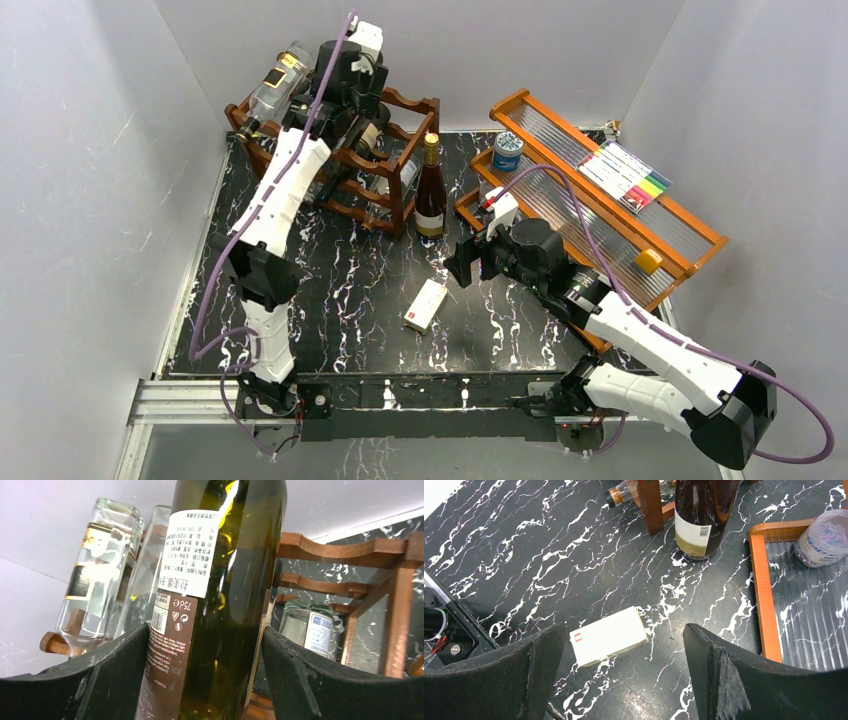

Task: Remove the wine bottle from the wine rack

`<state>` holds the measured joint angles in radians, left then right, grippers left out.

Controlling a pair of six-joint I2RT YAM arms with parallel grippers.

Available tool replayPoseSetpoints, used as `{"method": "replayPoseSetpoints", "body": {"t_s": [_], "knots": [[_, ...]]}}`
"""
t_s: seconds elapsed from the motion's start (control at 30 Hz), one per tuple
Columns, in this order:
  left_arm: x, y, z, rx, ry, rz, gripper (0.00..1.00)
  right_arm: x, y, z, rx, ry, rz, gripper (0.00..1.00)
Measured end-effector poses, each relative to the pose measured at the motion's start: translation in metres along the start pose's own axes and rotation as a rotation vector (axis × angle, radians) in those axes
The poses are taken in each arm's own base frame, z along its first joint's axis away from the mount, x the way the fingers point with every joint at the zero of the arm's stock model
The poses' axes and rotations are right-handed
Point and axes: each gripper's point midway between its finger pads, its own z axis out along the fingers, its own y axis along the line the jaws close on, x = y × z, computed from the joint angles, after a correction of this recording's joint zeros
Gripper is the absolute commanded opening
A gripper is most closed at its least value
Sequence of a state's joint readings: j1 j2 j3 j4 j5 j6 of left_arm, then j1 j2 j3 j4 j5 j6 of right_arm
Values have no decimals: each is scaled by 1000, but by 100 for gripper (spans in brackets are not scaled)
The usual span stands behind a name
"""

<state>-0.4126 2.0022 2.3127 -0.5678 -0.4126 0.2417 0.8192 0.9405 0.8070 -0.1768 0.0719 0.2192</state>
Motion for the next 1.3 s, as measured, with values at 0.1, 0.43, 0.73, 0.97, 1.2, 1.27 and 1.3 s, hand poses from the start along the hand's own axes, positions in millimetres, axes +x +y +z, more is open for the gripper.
{"method": "replayPoseSetpoints", "body": {"t_s": [0.1,0.43,0.73,0.97,1.2,1.27,1.3], "knots": [[-14,9,-20,5,-36,-40,19,0,0,0,-1,0,3,98],[-9,29,-94,34,-32,-213,18,6,0,11,-4,24,-4,98],[44,59,-192,2,41,-374,16,7,9,28,-53,51,-20,98],[105,58,-236,-12,166,-477,16,8,19,42,-114,67,-36,98],[201,10,-230,19,445,-544,16,10,33,53,-196,70,-40,98],[225,-7,-228,35,516,-581,16,6,40,54,-238,42,-53,98],[236,-14,-228,40,549,-600,16,5,44,54,-261,22,-64,98]]}}
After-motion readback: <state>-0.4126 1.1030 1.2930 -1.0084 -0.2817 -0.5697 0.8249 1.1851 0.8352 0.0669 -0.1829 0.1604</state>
